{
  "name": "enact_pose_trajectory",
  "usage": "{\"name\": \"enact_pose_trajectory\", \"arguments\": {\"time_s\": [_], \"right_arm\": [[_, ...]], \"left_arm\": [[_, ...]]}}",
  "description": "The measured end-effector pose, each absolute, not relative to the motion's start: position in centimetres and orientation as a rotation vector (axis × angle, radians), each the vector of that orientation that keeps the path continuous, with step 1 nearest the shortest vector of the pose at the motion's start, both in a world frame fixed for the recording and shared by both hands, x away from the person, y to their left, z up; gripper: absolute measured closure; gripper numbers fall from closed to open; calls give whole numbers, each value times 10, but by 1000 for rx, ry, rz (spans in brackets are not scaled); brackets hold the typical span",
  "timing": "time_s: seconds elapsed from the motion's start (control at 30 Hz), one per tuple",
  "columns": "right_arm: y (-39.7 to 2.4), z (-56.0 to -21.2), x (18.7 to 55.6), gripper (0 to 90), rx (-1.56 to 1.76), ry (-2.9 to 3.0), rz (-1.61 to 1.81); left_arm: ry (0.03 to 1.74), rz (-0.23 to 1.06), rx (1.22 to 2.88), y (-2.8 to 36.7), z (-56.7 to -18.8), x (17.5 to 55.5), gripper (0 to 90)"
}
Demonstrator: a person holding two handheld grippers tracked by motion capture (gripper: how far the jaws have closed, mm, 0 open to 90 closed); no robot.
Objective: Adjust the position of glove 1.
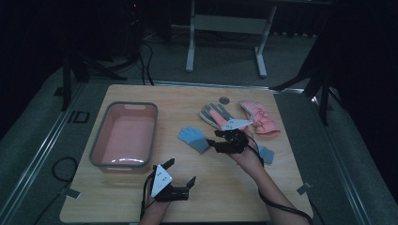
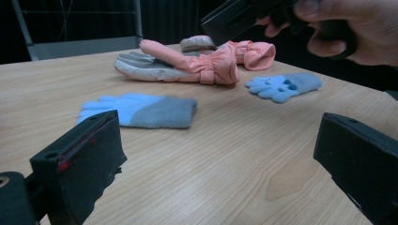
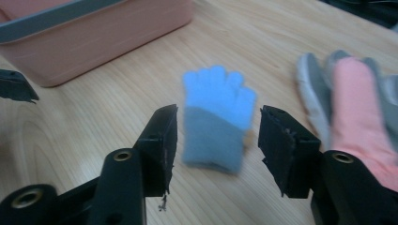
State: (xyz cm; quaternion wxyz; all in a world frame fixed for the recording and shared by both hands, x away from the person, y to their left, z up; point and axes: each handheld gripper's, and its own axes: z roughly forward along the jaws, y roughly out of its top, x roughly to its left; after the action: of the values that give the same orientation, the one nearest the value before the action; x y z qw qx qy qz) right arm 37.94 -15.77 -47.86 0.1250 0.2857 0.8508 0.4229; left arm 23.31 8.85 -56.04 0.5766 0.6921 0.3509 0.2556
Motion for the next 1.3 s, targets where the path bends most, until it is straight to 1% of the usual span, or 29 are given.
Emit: {"name": "enact_pose_trajectory", "arguments": {"time_s": [0.07, 0.13, 0.43, 0.57, 0.67, 0.73, 1.0, 1.13, 1.3], "right_arm": [[-152, -484, 382, 557, 824, 2499, 1248], [-147, -489, 385, 562, 811, 2516, 1242], [-122, -504, 413, 647, 836, 2577, 1202], [-114, -511, 422, 668, 833, 2591, 1170], [-107, -519, 427, 669, 818, 2606, 1135], [-103, -524, 430, 651, 807, 2613, 1105], [-96, -548, 443, 658, 824, 2650, 1048], [-98, -549, 445, 696, 805, 2666, 1076], [-100, -552, 443, 822, 848, 2627, 1113]], "left_arm": [[818, 599, 1623, 88, -560, 233, 19], [819, 598, 1620, 88, -560, 233, 19], [816, 595, 1629, 88, -560, 234, 19], [815, 595, 1625, 89, -560, 234, 19], [816, 593, 1622, 89, -560, 233, 19], [816, 591, 1620, 89, -560, 233, 19], [818, 581, 1618, 89, -560, 234, 19], [818, 582, 1618, 89, -560, 234, 19], [822, 578, 1615, 90, -560, 234, 19]]}}
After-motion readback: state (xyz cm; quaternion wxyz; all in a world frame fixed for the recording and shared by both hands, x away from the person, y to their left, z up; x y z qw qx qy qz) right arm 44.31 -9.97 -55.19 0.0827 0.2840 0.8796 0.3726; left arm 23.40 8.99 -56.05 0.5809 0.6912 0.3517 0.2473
